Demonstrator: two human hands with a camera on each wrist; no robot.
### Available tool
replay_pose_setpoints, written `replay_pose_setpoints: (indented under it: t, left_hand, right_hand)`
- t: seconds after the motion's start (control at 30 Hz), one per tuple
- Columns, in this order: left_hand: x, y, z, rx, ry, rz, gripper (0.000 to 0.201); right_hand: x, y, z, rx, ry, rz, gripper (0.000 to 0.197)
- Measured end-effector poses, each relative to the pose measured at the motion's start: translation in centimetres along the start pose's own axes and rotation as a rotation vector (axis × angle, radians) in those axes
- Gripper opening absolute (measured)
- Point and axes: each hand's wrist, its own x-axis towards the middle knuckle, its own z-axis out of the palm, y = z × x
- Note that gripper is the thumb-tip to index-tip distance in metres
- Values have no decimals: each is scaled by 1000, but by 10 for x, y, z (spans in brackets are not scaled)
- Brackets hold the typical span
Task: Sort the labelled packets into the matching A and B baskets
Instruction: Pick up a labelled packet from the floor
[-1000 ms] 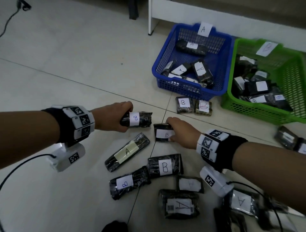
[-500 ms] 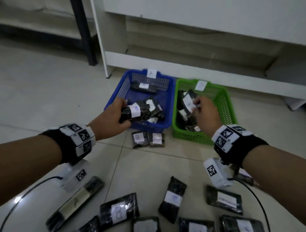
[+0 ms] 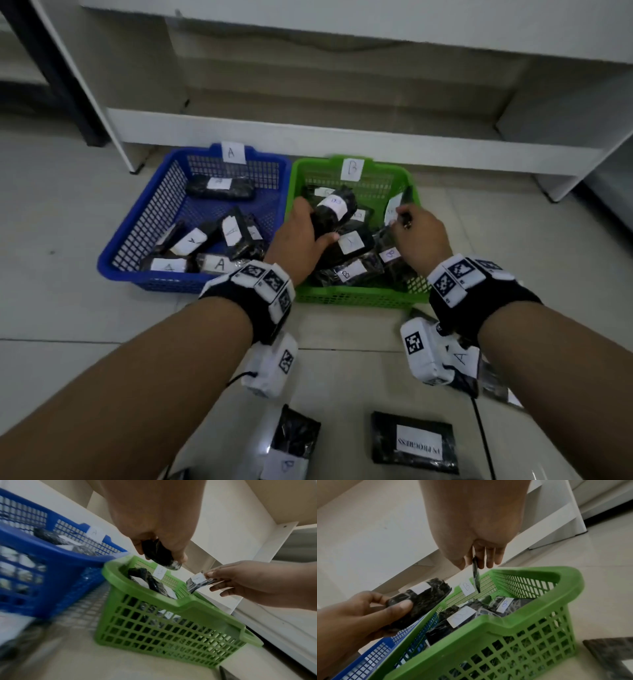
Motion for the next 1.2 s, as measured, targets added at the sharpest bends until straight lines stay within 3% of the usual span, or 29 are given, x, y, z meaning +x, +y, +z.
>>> replay_pose_setpoints:
  t: [0.13,0.27,0.37,0.5,0.6,0.7,0.8,0.87,0.97,1.03,1.13,1.2]
  left_hand:
    - [20,10,24,-34,46,32,42]
    - [26,-1,46,139,-13,25,37]
    - [26,-5,52,275,41,43,41]
    - [28,-6,47,204,115,102,47]
    - [28,-9,44,346,89,105,39]
    - [27,-15,40,640,-14,90,51]
    - [21,-15,36,680,-67,92,55]
    - [10,-11,37,648,-41,125,54]
    - [-15,1,42,523,49,260,46]
    - [-37,14,50,478,70,440,40]
    - [-70,29,65,479,25,739,35]
    - [-91,33,78,461,-206,833,39]
  right_hand:
    - [6,14,11,-147,55,72,28]
    - [0,28,21,-314,-87,89,31]
    - [-7,43,28,-546,-155,-12,43]
    - [-10,53,33,-663,-191,-95,43]
    - [-6,51,28,-654,-257,-106,41]
    - [-5,52,20,-596,-287,-124,40]
    - [-7,57,7,-418,-305,-160,44]
    - [-13,65,-7,-248,-198,-207,47]
    - [-35,91,-26,-113,31,-237,46]
    - [-54,117,-36,-129,74,-206,48]
    - [-83,155,-42,-215,-142,-153,63]
    - [-103,174,-41,-308,-375,-144,82]
